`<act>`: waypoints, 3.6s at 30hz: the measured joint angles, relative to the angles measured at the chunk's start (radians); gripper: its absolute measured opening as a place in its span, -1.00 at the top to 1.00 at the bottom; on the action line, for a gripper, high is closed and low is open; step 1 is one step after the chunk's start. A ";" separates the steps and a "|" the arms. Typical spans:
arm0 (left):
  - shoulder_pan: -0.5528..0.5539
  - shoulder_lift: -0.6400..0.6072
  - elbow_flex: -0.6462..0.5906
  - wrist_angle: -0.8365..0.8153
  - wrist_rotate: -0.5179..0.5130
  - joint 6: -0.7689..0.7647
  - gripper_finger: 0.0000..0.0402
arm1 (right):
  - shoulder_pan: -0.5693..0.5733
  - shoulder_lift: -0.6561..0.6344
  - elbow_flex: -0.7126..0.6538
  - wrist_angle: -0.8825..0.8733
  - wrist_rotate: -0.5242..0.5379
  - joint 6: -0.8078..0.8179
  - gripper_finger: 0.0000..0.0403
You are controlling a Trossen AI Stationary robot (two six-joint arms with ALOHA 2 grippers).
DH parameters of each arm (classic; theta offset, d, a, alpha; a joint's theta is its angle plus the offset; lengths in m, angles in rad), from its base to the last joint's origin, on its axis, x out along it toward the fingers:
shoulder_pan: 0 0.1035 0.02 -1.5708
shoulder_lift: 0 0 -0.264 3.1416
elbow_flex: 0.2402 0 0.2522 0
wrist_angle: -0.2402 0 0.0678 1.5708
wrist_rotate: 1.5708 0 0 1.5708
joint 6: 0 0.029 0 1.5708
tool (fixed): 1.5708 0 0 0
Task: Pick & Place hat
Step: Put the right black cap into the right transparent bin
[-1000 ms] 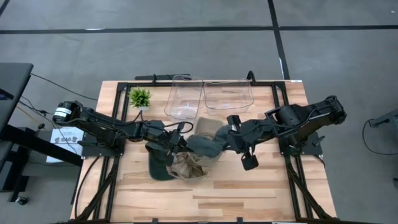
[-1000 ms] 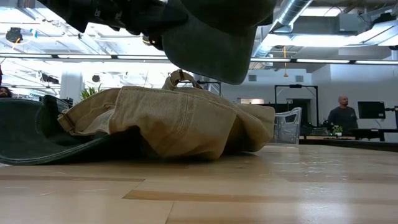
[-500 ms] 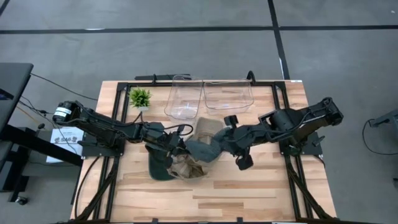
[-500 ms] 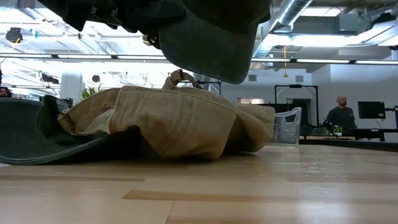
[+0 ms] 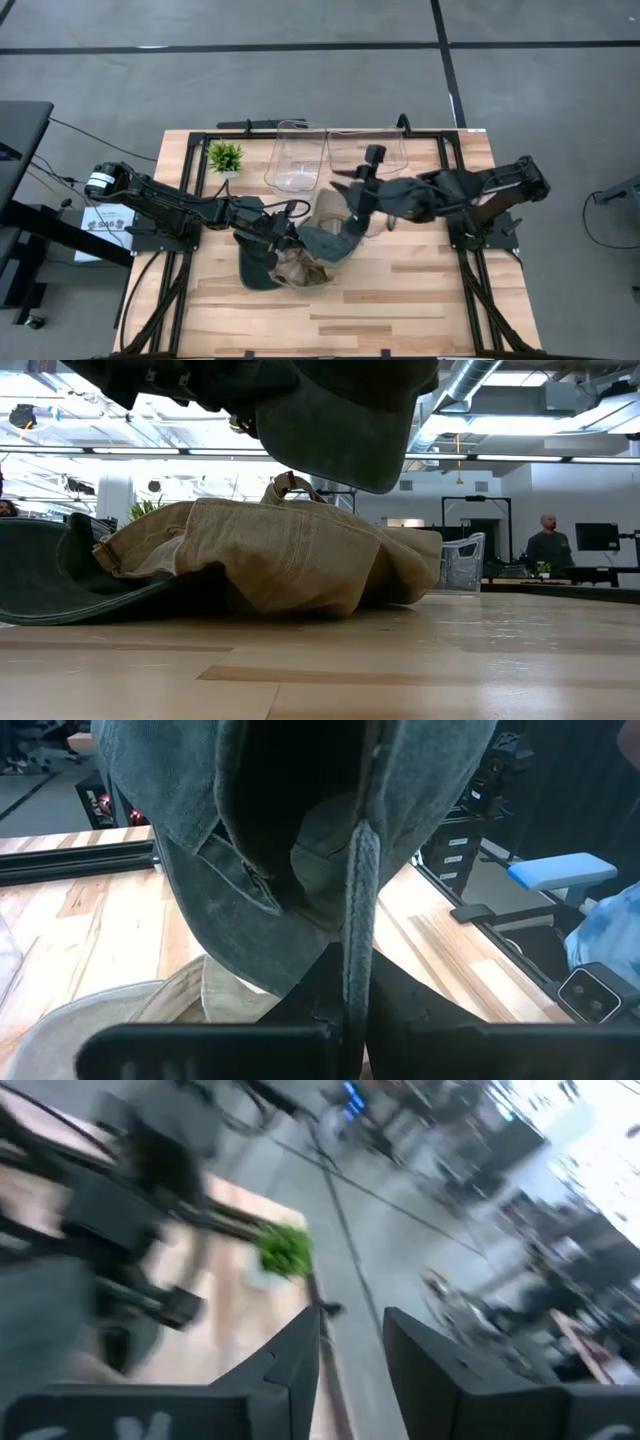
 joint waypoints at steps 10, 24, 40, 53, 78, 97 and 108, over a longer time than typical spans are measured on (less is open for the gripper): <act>0.000 0.000 0.000 0.015 0.000 0.000 0.91 | -0.107 0.133 -0.002 -0.121 0.136 0.164 0.74; 0.000 0.000 0.000 0.018 0.003 -0.003 0.91 | 0.052 0.154 -0.002 -0.282 0.072 0.219 0.99; 0.000 0.000 0.000 0.020 -0.001 -0.004 0.91 | -0.009 0.116 -0.002 -0.257 -0.107 0.244 0.98; 0.000 0.000 0.000 0.020 -0.001 -0.004 0.91 | -0.078 0.125 -0.002 -0.231 -0.129 0.228 0.98; 0.000 0.000 0.000 0.021 0.000 -0.004 0.91 | -0.112 0.114 0.013 -0.033 0.243 0.010 0.76; 0.000 0.000 0.000 0.020 0.000 -0.007 0.91 | 0.094 -0.172 0.071 -0.367 -0.286 0.409 0.77; 0.000 0.000 0.000 0.021 0.000 -0.007 0.91 | 0.180 -0.071 0.070 -0.491 -0.380 0.421 0.77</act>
